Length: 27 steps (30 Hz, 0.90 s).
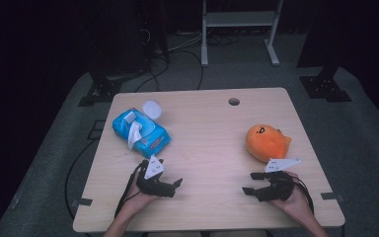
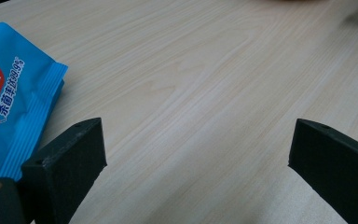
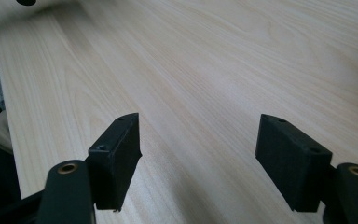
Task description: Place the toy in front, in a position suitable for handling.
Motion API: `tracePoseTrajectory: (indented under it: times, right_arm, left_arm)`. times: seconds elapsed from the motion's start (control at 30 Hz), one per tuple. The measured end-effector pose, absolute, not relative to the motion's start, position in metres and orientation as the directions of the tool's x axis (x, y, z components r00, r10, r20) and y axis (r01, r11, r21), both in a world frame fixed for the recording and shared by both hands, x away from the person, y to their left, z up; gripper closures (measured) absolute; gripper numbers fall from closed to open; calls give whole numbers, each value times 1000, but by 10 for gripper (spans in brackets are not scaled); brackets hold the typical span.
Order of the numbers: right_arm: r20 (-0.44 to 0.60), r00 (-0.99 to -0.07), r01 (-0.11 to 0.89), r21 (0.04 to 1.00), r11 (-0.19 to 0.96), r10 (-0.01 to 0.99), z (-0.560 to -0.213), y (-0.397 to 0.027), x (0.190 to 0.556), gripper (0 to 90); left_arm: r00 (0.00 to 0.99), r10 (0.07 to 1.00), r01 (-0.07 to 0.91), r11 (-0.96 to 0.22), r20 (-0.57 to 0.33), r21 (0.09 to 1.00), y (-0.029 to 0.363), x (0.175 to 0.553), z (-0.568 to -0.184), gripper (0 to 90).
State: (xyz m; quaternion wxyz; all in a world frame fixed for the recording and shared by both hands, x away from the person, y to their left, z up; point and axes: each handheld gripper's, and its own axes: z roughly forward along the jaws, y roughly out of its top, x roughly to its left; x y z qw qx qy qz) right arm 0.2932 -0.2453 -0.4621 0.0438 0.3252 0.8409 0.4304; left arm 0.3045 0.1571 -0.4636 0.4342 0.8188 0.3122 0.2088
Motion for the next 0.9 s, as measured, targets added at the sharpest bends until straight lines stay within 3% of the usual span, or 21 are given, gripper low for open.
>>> tracePoseTrajectory:
  times: [0.57, 0.9]
  right_arm:
    - [195, -815, 470, 773, 426, 545, -449, -226, 296, 300]
    - [137, -826, 410, 811, 417, 546, -415, -220, 314, 300]
  left_arm:
    - [714, 696, 327, -424, 73, 845, 161, 303, -462, 29]
    - [721, 689, 321, -430, 76, 844, 159, 301, -463, 29]
